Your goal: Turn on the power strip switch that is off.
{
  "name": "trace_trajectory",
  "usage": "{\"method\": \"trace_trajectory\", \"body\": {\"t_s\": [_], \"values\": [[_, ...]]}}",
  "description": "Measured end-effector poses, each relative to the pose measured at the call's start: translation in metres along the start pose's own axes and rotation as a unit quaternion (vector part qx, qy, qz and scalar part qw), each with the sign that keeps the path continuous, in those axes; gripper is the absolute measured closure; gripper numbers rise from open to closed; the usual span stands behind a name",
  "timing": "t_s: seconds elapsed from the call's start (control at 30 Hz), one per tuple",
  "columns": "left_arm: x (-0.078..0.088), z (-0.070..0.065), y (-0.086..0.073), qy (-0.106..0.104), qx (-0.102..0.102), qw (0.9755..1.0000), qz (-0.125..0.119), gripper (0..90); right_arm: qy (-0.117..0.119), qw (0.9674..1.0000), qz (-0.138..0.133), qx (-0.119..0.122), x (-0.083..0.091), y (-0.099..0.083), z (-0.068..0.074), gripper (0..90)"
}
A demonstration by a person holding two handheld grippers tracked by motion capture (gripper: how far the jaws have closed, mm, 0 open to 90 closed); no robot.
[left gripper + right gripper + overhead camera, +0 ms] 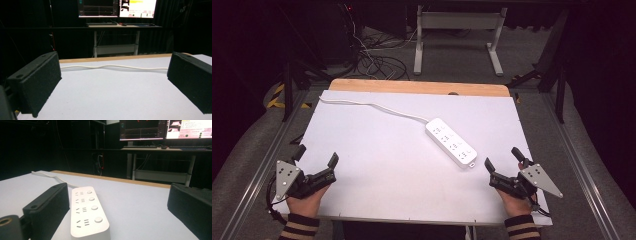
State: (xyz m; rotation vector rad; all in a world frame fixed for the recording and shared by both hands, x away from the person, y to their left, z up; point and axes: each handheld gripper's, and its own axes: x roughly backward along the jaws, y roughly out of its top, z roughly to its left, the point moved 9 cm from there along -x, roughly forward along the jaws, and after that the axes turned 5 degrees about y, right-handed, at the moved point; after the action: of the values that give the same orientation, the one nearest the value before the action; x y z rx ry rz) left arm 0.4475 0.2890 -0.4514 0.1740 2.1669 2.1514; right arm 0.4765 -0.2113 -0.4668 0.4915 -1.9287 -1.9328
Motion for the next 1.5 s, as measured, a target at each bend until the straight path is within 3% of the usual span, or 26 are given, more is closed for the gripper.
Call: {"method": "trace_trajectory", "body": {"t_s": [0.87, 0.97, 1.23, 1.37, 1.4, 1.5], "values": [[0.000, 0.000, -0.001, 0.000, -0.001, 1.0000, 0.001, 0.0, 0.005, 1.0000, -0.001, 0.003, 0.001, 0.002, 0.002, 7.3], [0.000, 0.000, -0.001, 0.000, -0.001, 1.0000, 0.002, 0.0, 0.008, 0.9999, -0.004, 0.014, 0.002, 0.007, 0.004, 8.8], [0.001, 0.003, 0.000, 0.009, -0.004, 0.9999, -0.001, 0.0, 0.031, 0.9984, -0.042, 0.022, 0.013, 0.043, 0.015, 22.0], [0.001, 0.003, 0.000, 0.008, -0.004, 1.0000, 0.001, 0.0, 0.044, 0.9964, -0.053, 0.050, 0.020, 0.070, 0.022, 28.4], [0.001, 0.003, 0.000, 0.008, -0.003, 1.0000, 0.000, 0.0, 0.044, 0.9964, -0.053, 0.050, 0.020, 0.070, 0.022, 28.4], [0.001, 0.002, -0.001, 0.006, -0.003, 1.0000, 0.002, 0.0, 0.055, 0.9942, -0.055, 0.075, 0.024, 0.103, 0.030, 39.1]]}}
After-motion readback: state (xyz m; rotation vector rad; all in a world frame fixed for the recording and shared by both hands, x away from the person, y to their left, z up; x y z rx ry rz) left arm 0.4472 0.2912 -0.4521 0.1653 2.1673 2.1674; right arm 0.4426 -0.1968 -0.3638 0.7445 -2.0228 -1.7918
